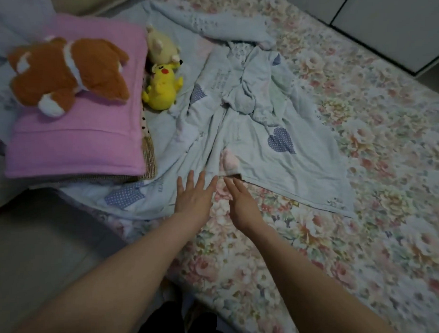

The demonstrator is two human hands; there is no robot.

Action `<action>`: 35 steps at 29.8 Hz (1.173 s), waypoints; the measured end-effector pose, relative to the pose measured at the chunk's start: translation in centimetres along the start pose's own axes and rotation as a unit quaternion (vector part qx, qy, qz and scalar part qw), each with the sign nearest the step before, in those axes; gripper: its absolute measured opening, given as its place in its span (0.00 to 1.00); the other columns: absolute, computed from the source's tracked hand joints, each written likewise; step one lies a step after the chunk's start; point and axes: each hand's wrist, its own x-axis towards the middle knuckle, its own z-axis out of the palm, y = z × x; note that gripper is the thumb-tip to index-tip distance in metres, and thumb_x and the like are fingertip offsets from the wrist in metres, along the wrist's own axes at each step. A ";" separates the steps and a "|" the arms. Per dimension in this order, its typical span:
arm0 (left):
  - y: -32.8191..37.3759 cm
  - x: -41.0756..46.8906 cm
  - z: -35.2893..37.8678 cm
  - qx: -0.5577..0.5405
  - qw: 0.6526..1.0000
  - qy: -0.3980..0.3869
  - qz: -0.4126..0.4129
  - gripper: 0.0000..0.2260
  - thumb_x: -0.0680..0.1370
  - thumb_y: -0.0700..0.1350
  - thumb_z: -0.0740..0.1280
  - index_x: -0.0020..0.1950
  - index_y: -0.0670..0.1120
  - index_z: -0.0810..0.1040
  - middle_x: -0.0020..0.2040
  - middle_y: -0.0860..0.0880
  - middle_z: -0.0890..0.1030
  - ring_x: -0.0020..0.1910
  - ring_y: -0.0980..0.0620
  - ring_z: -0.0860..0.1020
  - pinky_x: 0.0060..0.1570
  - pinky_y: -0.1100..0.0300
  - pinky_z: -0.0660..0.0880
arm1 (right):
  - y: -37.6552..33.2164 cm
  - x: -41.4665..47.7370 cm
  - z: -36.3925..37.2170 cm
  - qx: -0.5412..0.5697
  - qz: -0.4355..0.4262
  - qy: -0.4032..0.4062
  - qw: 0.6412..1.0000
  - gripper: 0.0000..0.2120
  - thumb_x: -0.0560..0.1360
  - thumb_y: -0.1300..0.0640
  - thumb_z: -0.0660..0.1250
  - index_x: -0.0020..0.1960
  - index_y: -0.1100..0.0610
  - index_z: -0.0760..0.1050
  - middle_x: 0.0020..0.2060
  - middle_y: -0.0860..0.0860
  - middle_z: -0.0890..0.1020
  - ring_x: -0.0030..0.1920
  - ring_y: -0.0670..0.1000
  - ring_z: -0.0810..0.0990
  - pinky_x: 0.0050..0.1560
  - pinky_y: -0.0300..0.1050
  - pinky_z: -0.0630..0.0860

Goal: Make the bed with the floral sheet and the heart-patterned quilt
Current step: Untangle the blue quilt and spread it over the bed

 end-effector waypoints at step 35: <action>-6.5 21.1 18.9 -0.165 0.975 -0.138 -0.057 0.11 0.78 0.43 0.66 0.60 0.49 0.81 0.57 0.41 0.81 0.56 0.42 0.79 0.55 0.55 0.76 | 9.0 24.1 15.3 -0.369 -0.185 -0.236 0.879 0.15 0.80 0.58 0.58 0.61 0.56 0.79 0.59 0.54 0.81 0.62 0.56 0.77 0.64 0.46 0.68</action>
